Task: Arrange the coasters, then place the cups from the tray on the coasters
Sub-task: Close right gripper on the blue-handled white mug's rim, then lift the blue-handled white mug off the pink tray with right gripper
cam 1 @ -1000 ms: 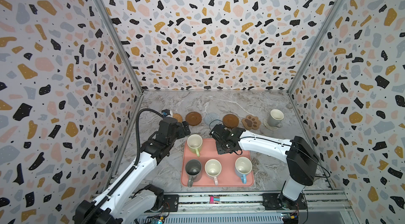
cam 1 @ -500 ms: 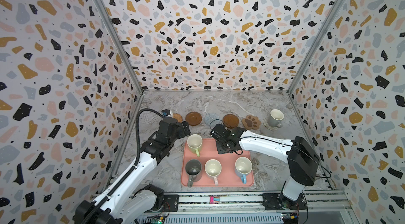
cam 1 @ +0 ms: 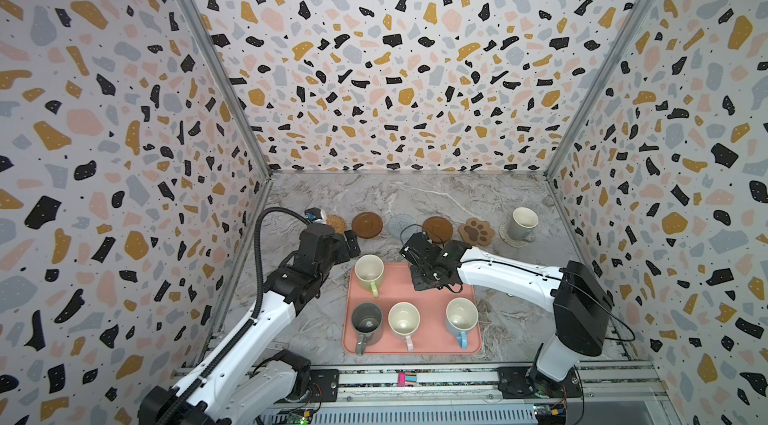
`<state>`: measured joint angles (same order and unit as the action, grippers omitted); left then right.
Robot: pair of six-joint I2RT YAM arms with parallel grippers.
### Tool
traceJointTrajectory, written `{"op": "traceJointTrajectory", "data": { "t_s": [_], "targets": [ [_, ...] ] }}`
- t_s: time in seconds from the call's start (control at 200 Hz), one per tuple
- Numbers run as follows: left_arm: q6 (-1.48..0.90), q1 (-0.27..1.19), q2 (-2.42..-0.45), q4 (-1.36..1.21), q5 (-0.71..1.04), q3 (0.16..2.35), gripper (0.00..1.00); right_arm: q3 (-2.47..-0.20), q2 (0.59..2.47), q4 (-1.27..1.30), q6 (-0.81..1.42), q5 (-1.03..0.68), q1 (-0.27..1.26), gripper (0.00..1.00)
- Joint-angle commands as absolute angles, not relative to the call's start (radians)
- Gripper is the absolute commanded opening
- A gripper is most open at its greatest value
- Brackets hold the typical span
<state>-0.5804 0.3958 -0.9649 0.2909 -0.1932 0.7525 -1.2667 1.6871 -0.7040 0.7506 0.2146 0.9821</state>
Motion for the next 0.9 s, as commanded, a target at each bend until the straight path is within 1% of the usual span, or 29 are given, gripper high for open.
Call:
{"op": "traceJointTrajectory", "data": {
  "t_s": [0.0,0.536,0.896],
  "targets": [
    [-0.581,0.399,-0.951,0.285,-0.206,0.742,0.99,-1.282,1.621,-0.713,0.759,0.25,0.982,0.11],
    [-0.579,0.4,-0.95,0.292,-0.208,0.747,1.0,-1.232,1.597,-0.68,0.773,0.248,0.981,0.09],
    [-0.58,0.4,-0.952,0.295,-0.21,0.748,1.0,-1.21,1.527,-0.619,0.747,0.314,0.992,0.09]
  ]
}}
